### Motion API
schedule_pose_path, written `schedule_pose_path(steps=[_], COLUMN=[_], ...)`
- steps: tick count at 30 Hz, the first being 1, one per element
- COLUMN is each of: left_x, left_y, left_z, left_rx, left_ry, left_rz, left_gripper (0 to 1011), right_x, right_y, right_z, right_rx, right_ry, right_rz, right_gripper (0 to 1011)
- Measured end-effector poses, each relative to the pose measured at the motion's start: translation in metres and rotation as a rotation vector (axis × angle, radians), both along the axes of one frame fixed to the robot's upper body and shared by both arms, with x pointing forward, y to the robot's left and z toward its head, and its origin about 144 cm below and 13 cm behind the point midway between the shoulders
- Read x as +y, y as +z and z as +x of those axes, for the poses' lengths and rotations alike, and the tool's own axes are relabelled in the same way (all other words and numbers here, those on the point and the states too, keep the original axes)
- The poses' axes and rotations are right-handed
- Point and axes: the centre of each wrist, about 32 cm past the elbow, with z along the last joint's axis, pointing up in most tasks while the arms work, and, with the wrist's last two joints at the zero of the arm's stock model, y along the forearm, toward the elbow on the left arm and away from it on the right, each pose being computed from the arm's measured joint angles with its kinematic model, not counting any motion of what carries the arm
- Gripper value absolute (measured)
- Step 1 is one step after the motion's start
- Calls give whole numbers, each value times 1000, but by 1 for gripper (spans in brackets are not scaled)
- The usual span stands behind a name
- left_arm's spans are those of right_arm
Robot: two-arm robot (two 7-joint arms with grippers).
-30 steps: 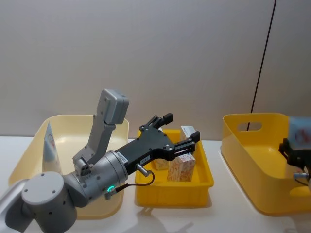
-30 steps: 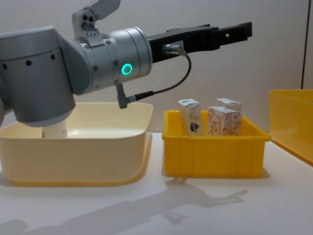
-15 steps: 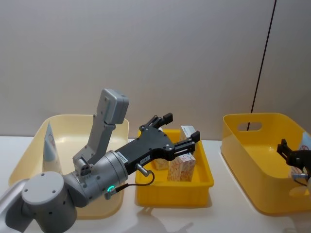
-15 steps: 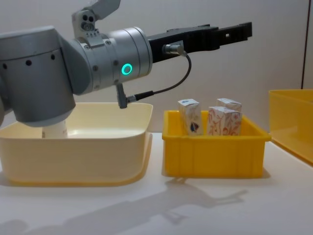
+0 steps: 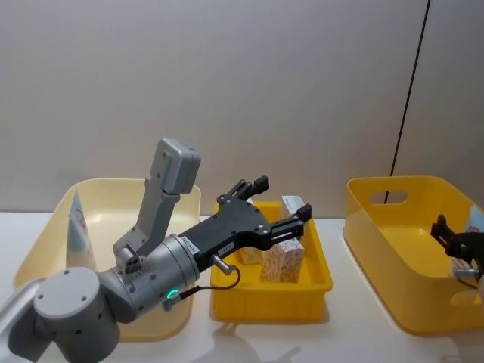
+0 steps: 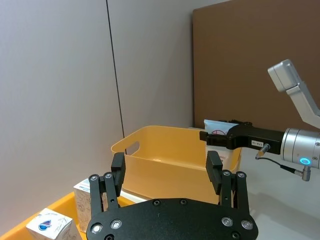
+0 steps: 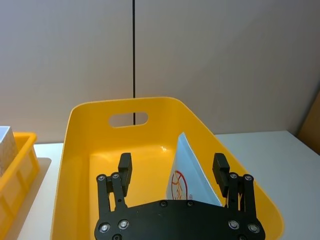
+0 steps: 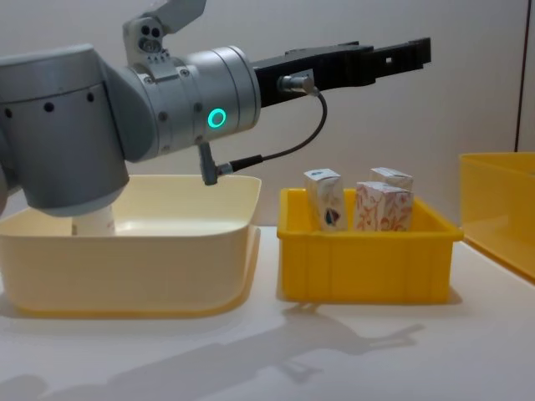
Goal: Bimanual collaborative sorting of washing and personal care products
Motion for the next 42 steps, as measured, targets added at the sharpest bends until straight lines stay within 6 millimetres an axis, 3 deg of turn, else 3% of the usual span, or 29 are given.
schedule_pose_path(steps=[26, 34, 42], left_x=[3, 16, 30], left_y=[-5, -22, -38], left_z=[-4, -19, -36], left_rx=[4, 13, 14], left_ry=[33, 148, 268], left_rz=[12, 54, 100], left_gripper=[1003, 1003, 1003], right_x=[-1, 3, 17], right_y=[17, 9, -13], right_z=[-17, -21, -36], right_rx=[-257, -247, -219], right_ry=[73, 117, 244], right_rz=[36, 33, 31], right_gripper=[1001, 1001, 1001])
